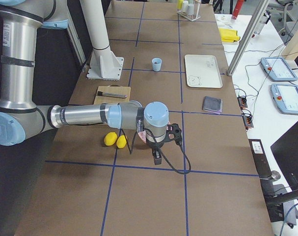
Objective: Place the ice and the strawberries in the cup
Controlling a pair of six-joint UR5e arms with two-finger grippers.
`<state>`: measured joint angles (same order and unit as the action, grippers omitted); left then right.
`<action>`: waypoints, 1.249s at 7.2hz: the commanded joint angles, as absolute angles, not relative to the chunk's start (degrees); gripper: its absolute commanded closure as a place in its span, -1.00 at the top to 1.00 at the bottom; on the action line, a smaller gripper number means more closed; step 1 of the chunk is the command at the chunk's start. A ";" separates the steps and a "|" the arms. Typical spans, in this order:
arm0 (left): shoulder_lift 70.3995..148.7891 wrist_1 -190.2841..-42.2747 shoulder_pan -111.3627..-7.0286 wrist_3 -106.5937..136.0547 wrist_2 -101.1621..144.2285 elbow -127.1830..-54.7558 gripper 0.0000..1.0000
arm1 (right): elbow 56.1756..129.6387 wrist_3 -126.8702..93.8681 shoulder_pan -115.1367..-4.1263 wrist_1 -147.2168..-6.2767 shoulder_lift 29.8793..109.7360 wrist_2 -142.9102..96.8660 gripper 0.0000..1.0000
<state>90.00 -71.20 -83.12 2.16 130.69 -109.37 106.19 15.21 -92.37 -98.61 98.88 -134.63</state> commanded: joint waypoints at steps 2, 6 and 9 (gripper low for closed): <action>84.03 -74.43 -90.08 -2.90 130.87 -105.48 1.00 | 106.26 15.21 -92.37 -98.61 98.62 -134.56 0.99; 80.33 -78.66 -90.88 -2.46 135.79 -105.28 1.00 | 106.26 15.12 -92.37 -98.61 98.53 -134.56 0.99; 80.77 -78.75 -90.79 -2.55 135.70 -104.77 1.00 | 106.35 15.03 -92.37 -98.61 98.79 -134.65 0.99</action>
<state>80.59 -78.71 -90.83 -2.71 135.62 -104.90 106.32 15.04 -92.37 -98.61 98.69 -134.64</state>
